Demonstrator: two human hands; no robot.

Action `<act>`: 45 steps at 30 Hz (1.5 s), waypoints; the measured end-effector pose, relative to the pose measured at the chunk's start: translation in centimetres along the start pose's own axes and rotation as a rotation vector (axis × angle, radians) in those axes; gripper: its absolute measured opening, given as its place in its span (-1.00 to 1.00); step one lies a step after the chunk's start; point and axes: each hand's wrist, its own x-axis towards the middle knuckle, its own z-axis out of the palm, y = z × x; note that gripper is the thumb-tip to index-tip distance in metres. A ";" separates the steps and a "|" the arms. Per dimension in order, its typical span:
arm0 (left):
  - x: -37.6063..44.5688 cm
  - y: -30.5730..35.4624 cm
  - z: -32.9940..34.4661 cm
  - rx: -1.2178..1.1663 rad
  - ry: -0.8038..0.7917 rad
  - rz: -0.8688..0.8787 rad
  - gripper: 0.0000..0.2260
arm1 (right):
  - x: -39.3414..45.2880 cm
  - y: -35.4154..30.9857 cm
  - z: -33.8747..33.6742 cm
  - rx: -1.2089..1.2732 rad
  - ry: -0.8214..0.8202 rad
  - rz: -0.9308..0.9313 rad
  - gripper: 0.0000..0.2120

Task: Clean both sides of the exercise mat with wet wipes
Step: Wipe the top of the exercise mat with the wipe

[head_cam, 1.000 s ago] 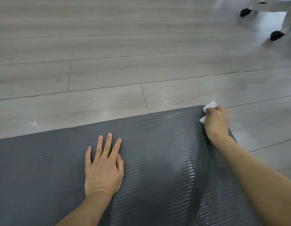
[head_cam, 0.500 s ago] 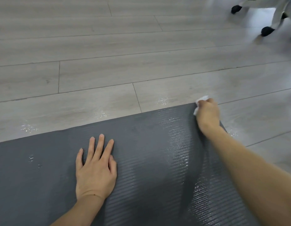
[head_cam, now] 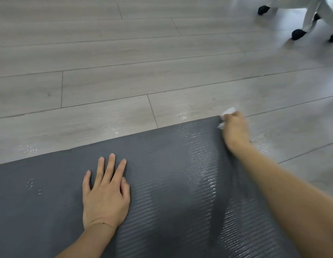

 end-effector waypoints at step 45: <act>-0.2 -0.1 -0.4 -0.024 -0.013 -0.001 -0.48 | -11.6 -7.7 3.4 0.097 -0.265 -0.685 -0.84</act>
